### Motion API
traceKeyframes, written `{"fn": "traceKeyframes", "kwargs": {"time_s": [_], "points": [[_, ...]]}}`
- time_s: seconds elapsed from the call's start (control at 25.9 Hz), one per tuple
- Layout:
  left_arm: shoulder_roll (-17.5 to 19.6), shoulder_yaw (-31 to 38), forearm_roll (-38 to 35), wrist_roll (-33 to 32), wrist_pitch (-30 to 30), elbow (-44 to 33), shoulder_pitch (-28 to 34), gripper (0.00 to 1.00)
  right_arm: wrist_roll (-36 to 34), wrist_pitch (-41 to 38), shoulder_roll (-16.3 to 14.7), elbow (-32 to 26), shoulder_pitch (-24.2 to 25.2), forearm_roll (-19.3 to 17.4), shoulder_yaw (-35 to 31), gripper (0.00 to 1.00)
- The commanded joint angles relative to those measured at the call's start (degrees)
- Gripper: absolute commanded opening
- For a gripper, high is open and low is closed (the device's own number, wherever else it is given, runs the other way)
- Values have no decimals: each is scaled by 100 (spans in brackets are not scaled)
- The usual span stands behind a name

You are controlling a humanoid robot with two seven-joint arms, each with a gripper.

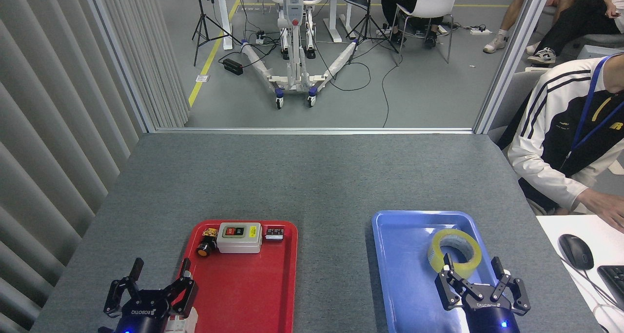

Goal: Place and move tape with both arms

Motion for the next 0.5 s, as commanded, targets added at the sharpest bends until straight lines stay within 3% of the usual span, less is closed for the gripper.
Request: {"fn": "traceKeyframes", "kwargs": {"time_s": [0.0,0.46], "points": [[15,-14,6,5,-120,-7,-2,100,-67,1,4,-35,56,5,-3,100],[-2,-15,68,31,-138,19,-19,100,-67,10,12,-97,126,5,-3,100]]}}
